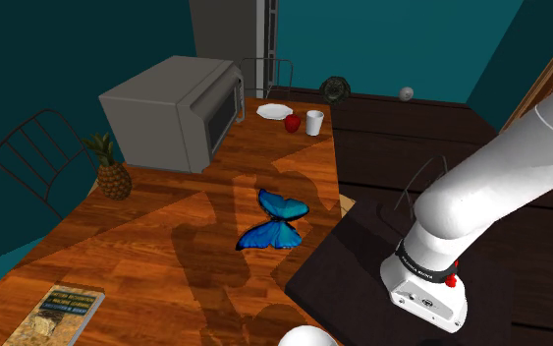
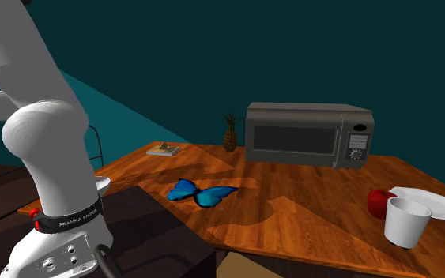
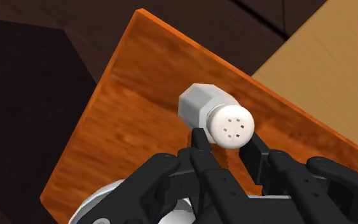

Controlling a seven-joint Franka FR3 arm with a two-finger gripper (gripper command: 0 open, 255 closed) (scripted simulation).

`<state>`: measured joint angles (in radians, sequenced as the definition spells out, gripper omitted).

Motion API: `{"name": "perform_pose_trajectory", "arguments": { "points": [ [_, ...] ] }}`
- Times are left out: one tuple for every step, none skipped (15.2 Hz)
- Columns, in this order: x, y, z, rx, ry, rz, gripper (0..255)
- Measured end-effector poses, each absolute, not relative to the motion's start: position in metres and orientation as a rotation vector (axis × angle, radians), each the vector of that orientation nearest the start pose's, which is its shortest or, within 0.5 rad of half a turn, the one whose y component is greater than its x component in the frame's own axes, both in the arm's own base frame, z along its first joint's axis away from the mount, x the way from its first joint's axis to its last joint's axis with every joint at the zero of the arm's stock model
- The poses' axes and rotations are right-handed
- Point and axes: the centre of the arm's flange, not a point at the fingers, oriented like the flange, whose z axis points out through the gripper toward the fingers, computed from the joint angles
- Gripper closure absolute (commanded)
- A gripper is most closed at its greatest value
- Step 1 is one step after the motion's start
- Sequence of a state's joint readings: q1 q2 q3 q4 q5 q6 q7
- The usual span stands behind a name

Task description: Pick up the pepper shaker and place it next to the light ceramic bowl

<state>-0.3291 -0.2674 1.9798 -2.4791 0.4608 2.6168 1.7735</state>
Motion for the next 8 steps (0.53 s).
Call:
{"name": "perform_pose_trajectory", "arguments": {
  "points": [
    [-0.015, 0.48, 0.248, -2.972, 0.754, 0.009, 255],
    [-0.015, 0.478, 0.243, -2.972, 0.755, 0.009, 255],
    [-0.015, 0.478, 0.238, -2.972, 0.755, 0.01, 255],
    [-0.015, 0.479, 0.233, -2.972, 0.755, 0.01, 255],
    [-0.014, 0.479, 0.228, -2.971, 0.755, 0.01, 255],
    [-0.015, 0.478, 0.222, -2.972, 0.755, 0.01, 255],
    [-0.014, 0.479, 0.216, -2.972, 0.755, 0.01, 255],
    [-0.014, 0.479, 0.213, -2.972, 0.755, 0.01, 255]
  ]
}}
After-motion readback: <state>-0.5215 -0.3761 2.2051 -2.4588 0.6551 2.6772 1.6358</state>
